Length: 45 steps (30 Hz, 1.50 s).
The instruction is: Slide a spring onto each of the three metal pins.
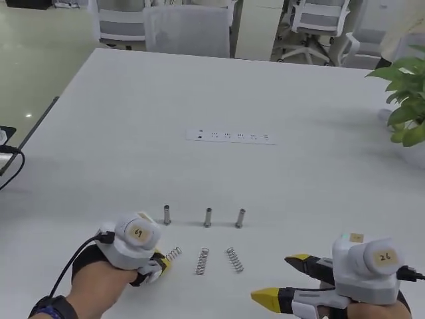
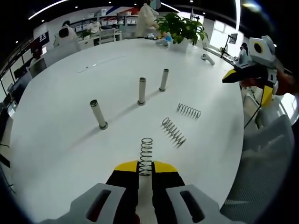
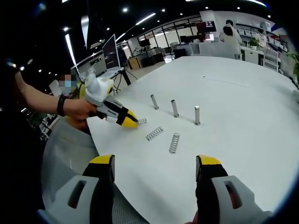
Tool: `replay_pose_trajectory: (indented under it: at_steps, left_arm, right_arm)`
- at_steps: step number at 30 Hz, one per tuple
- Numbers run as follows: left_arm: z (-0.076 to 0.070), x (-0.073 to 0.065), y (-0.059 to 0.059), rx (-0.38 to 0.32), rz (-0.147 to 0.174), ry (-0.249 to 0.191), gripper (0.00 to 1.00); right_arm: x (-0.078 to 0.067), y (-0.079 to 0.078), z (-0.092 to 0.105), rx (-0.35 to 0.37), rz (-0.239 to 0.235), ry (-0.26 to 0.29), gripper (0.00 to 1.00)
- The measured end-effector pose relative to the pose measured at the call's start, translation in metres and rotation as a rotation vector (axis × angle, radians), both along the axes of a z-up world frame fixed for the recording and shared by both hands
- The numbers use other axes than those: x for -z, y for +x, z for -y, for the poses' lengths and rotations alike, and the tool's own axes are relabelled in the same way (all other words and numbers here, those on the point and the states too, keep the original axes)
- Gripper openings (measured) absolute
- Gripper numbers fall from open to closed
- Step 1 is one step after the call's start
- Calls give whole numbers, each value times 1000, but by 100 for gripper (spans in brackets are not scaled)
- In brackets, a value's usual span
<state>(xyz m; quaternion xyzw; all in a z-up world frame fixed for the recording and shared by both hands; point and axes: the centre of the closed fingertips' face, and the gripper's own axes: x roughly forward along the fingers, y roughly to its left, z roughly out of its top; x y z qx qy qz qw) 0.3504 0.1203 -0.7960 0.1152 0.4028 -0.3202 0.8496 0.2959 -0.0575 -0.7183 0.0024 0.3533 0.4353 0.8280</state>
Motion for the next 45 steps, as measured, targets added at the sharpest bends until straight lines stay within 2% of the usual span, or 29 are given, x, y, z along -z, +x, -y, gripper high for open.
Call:
replay_pose_trajectory:
  at_steps: [7, 20, 26, 29, 45]
  left_arm:
    - [-9, -8, -3, -13, 16, -6, 2]
    - [-25, -16, -18, -37, 21, -22, 2]
    - [-31, -25, -24, -45, 36, -24, 2]
    - [-32, -28, -26, -47, 42, -28, 2]
    - [-25, -45, -40, -55, 70, -62, 2]
  right_arm:
    - [0, -2, -6, -16, 0, 5, 69]
    - [2, -5, -23, -37, -12, 29, 68]
    - [2, -7, -33, -55, -17, 39, 68]
    - [0, -7, -39, -59, -21, 61, 67]
    - [5, -20, -65, -123, -37, 77, 64]
